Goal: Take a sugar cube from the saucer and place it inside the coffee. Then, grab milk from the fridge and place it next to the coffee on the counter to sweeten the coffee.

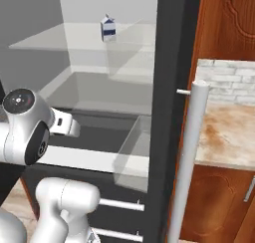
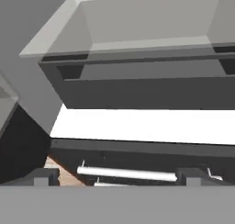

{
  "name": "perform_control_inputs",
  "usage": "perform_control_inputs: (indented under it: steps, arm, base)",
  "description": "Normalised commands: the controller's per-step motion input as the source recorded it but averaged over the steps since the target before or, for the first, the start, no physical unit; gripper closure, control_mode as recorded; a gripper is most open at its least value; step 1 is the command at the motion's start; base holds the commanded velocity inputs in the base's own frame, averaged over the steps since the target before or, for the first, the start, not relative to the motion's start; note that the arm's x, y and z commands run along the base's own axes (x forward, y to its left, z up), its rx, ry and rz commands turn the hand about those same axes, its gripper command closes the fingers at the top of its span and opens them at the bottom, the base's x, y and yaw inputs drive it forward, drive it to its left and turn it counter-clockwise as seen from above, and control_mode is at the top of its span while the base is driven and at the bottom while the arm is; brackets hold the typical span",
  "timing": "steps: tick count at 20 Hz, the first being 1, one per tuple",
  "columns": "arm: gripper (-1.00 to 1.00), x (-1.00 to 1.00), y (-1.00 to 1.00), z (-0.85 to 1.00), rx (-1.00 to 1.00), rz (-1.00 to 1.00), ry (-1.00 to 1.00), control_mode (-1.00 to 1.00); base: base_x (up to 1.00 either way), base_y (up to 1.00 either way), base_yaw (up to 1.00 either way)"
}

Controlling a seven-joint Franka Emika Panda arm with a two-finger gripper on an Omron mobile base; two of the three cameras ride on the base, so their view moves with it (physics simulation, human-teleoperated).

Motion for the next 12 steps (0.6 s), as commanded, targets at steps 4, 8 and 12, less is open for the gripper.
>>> perform_control_inputs:
  steps: [4,8,12]
  arm:
    - [-1.00,0.00,0.00,0.00,0.00,0.00,0.00,1.00]
    - [-1.00,0.00,0.00,0.00,0.00,0.00,0.00,1.00]
    - [-1.00,0.00,0.00,0.00,0.00,0.00,0.00,1.00]
  base:
    - [0.76,0.28,-0.31]
    - [0.36,-0.37,-0.02]
    - [0.19,-0.39,-0.02]
